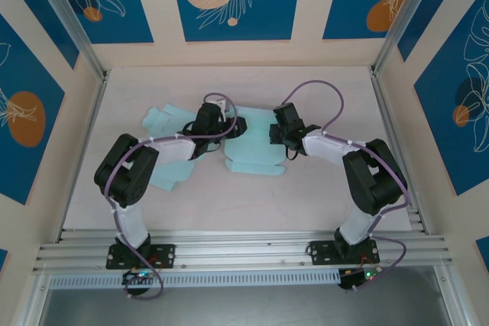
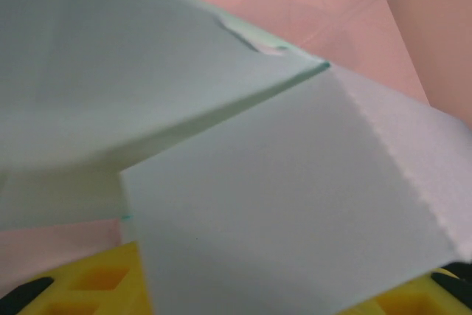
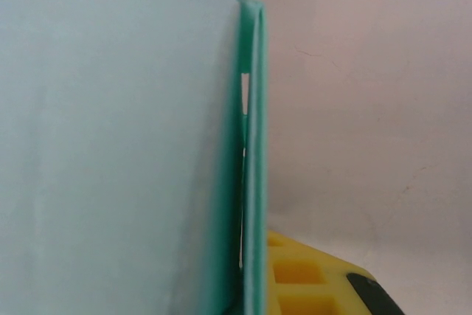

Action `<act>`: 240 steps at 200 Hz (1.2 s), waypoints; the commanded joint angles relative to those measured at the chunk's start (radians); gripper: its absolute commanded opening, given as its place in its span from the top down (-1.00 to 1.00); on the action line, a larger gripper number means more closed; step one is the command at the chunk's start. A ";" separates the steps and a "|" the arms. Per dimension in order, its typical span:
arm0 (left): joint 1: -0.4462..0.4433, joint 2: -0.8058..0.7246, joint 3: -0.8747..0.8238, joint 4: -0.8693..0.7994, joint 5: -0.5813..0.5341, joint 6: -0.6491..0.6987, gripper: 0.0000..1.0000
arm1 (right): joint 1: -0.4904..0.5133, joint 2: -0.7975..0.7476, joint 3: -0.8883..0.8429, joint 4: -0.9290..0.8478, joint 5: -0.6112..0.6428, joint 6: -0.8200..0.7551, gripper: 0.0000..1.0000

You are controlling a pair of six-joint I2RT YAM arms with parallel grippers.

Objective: Fold the paper box

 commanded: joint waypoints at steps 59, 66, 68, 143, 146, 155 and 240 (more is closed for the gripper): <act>-0.018 -0.036 -0.025 0.043 0.003 0.011 0.04 | 0.016 0.019 0.033 -0.004 0.018 0.010 0.74; -0.018 -0.058 -0.037 0.034 0.003 0.018 -0.03 | 0.016 0.021 0.036 -0.010 0.022 0.013 0.74; -0.019 -0.065 -0.042 0.031 0.003 0.019 -0.05 | 0.015 0.021 0.037 -0.012 0.023 0.014 0.74; 0.036 -0.452 -0.198 -0.194 -0.042 0.101 -0.31 | 0.012 0.019 0.040 -0.013 0.015 0.018 0.74; 0.043 -0.468 -0.197 -0.212 -0.052 0.110 -0.32 | 0.012 0.017 0.040 -0.014 0.014 0.016 0.74; 0.070 -0.504 -0.188 -0.266 -0.084 0.140 -0.33 | 0.012 0.015 0.040 -0.011 0.010 0.015 0.74; 0.318 -0.341 -0.080 -0.247 -0.123 0.277 -0.08 | 0.017 -0.011 0.030 -0.002 -0.027 -0.002 0.75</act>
